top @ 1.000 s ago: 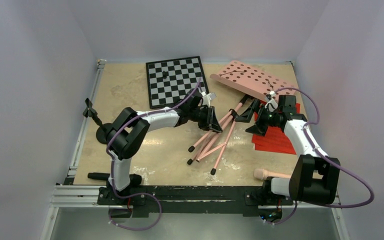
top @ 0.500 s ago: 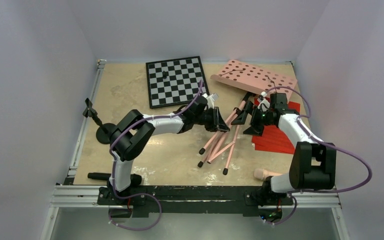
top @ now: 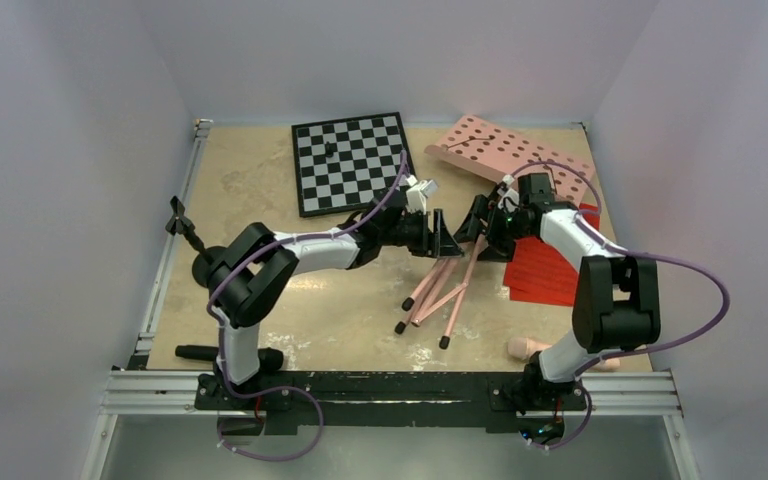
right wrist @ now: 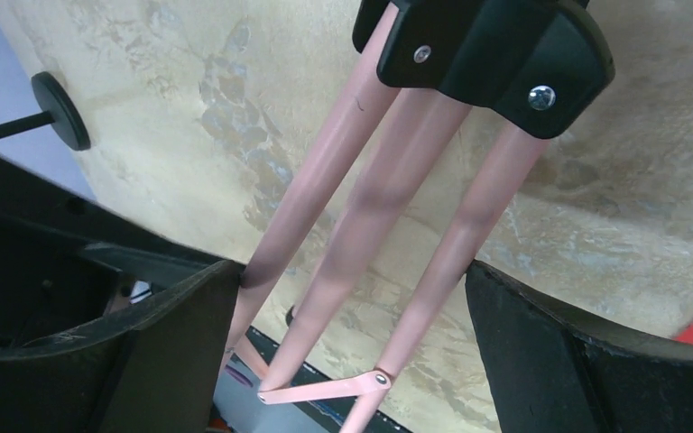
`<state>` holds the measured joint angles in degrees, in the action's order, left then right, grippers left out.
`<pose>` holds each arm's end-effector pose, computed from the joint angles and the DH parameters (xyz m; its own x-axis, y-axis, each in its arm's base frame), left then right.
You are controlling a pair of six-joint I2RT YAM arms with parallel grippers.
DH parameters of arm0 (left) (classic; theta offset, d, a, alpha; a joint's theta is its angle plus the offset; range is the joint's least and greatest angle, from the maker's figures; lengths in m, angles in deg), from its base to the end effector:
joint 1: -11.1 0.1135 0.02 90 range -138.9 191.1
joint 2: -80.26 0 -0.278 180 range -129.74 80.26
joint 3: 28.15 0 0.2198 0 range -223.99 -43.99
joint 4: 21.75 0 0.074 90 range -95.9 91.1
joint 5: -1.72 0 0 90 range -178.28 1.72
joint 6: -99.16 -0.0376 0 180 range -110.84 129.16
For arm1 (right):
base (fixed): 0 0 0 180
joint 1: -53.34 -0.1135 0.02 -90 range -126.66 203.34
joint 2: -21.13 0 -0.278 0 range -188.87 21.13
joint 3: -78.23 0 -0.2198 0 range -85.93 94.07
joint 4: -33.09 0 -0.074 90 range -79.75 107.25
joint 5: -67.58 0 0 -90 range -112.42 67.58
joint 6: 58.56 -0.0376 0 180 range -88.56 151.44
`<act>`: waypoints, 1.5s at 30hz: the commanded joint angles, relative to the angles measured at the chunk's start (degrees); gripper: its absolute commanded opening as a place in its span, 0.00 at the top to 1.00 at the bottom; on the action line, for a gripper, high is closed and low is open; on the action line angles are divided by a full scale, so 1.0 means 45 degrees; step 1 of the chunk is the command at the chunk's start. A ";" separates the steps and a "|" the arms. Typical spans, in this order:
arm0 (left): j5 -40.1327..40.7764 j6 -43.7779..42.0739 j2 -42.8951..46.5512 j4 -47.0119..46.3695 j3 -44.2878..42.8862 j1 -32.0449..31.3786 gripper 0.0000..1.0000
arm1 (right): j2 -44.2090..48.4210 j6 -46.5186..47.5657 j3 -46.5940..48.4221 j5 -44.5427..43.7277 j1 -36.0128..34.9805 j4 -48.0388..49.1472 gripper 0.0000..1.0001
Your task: Pack up the instrument practice props
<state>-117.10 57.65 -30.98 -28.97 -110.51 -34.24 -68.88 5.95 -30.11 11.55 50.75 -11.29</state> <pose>0.2771 -0.3062 0.2270 -0.8744 -0.0485 -0.4827 0.4275 0.3935 -0.8139 0.2756 0.0335 0.2288 -0.9277 0.3153 -0.1998 0.1174 0.7547 0.6455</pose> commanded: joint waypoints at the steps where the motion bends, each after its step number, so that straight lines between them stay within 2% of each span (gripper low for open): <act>1: -0.1609 -0.2486 0.1786 -0.0375 0.0611 0.0475 0.34 | -0.0262 -0.0723 0.0718 -0.0539 -0.0741 0.0034 0.01; 6: -0.1830 -0.3965 0.2486 -0.0068 0.2283 0.0583 0.40 | -0.0789 -0.1077 0.0450 -0.1139 -0.1258 -0.0156 0.01; 10: -0.1895 -0.4010 0.2055 -0.1044 0.3409 0.0565 0.55 | -0.1466 -0.0925 0.0661 -0.1446 -0.1521 -0.0075 0.01; 16: -0.2111 -0.3901 0.0752 -0.1714 0.3078 0.0537 0.65 | -0.2625 -0.0045 0.1488 -0.1655 -0.1782 0.0011 0.09; 21: -0.1955 -0.3827 -0.0432 -0.2387 0.2671 0.0172 0.70 | -0.3034 -0.0647 0.1612 -0.2417 -0.2526 -0.0051 0.15; 24: -0.2052 -0.3877 -0.0924 -0.2693 0.2397 -0.0165 0.72 | -0.3568 -0.1074 0.1937 -0.3105 -0.3070 -0.0358 0.29; 26: -0.2061 -0.3912 -0.1132 -0.2860 0.2216 -0.0347 0.74 | -0.3956 -0.1311 0.2290 -0.3791 -0.3327 -0.0819 0.48; 30: -0.2181 -0.3959 -0.1342 -0.3152 0.2047 -0.0485 0.76 | -0.4558 -0.1472 0.2595 -0.4263 -0.3399 -0.1197 0.75; 34: -0.2702 -0.4119 -0.0928 -0.3247 0.2189 -0.0334 0.74 | -0.4534 -0.0831 0.2698 -0.3759 -0.3407 -0.0978 1.00; 37: -0.3390 -0.4780 0.0453 -0.2206 0.2256 0.0242 0.66 | -0.4025 -0.0119 0.2820 -0.3216 -0.3414 -0.1080 1.00; 40: -0.3863 -0.5922 0.2374 -0.1069 0.2415 0.1385 0.61 | -0.3055 0.0194 0.2562 -0.3019 -0.3296 -0.1096 1.00; 43: -0.3520 -0.7702 0.3876 0.0803 0.2014 0.2527 0.55 | -0.2142 -0.0262 0.2336 -0.2464 -0.2776 -0.0620 1.00; 45: -0.3203 -0.8585 0.4023 0.1873 0.1220 0.3019 0.50 | -0.1754 -0.0124 0.2495 -0.2107 -0.2589 -0.0559 1.00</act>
<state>-131.35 31.38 -20.40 -26.90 -98.78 -26.07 -82.37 -1.00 -20.13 -2.94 38.69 -20.71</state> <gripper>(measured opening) 0.452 0.557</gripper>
